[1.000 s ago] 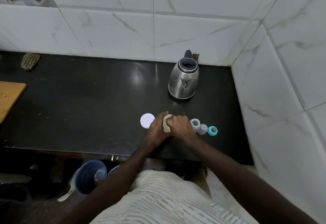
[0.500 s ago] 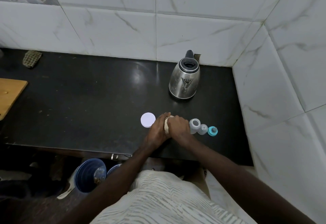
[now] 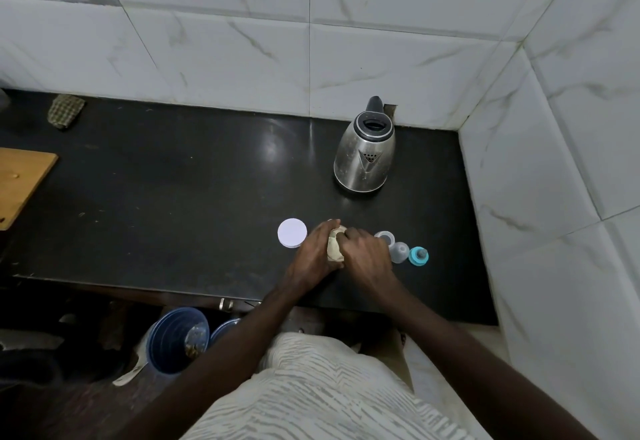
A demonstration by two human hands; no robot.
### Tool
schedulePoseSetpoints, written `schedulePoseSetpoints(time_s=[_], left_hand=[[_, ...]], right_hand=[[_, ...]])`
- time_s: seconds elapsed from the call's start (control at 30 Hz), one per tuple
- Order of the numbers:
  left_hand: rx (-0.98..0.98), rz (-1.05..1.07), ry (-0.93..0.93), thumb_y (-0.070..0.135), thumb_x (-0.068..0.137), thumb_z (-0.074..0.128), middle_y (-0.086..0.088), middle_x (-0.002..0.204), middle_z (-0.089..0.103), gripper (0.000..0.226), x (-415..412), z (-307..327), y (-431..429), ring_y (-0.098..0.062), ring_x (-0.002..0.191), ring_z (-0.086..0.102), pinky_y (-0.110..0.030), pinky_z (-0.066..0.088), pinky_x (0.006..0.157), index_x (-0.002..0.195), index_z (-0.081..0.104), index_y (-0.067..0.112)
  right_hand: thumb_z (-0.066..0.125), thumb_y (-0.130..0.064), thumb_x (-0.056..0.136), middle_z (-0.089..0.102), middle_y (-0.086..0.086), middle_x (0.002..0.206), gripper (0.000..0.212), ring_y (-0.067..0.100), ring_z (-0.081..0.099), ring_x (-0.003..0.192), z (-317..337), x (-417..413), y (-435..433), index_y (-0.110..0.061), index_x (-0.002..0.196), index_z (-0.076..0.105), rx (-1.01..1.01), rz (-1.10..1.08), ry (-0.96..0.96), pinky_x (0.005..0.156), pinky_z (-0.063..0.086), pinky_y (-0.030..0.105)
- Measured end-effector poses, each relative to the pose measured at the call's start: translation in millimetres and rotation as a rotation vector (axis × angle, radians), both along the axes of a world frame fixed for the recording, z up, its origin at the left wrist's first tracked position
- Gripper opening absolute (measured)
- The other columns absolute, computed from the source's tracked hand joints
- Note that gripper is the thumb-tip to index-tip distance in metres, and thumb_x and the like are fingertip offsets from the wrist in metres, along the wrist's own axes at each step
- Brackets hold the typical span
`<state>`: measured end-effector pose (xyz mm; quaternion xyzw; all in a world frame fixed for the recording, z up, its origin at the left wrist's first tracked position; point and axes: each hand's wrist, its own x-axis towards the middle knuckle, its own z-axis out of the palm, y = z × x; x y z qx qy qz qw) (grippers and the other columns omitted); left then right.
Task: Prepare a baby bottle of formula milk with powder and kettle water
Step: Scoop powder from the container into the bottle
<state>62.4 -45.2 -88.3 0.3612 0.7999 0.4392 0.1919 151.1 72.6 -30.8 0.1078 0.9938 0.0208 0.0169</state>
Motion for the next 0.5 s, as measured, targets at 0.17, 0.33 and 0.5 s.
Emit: schedulePoseSetpoints(time_s=[0.17, 0.33, 0.5], left_hand=[[-0.021, -0.015, 0.073, 0.011, 0.065, 0.095, -0.007, 0.151, 0.051, 0.097, 0.6, -6.9, 0.6, -0.023, 0.141, 0.047, -0.041, 0.039, 0.118, 0.149, 0.046, 0.007], [-0.038, -0.043, 0.124, 0.01, 0.067, 0.092, -0.007, 0.153, 0.049, 0.095, 4.2, -4.2, 1.7, -0.022, 0.143, 0.044, -0.036, 0.035, 0.12, 0.149, 0.045, 0.007], [-0.059, -0.053, 0.152, 0.016, 0.07, 0.092, -0.006, 0.155, 0.048, 0.094, 6.2, -2.4, 2.6, -0.019, 0.144, 0.042, -0.03, 0.033, 0.12, 0.15, 0.044, 0.009]], right_hand=[[0.081, -0.013, 0.073, 0.064, 0.008, 0.092, 0.019, 0.025, 0.064, 0.079, -8.4, 19.7, 5.6, -0.01, 0.089, 0.071, -0.074, -0.005, 0.115, 0.048, 0.048, 0.037], [0.069, -0.004, 0.084, 0.063, 0.01, 0.109, 0.019, 0.026, 0.063, 0.096, -7.8, 26.4, 13.5, -0.007, 0.102, 0.072, -0.156, -0.062, 0.067, 0.067, 0.057, 0.043], [0.07, 0.0, 0.08, 0.063, 0.011, 0.099, 0.016, 0.029, 0.064, 0.09, -8.7, 24.5, 12.6, -0.004, 0.096, 0.072, -0.214, -0.136, 0.064, 0.062, 0.057, 0.045]])
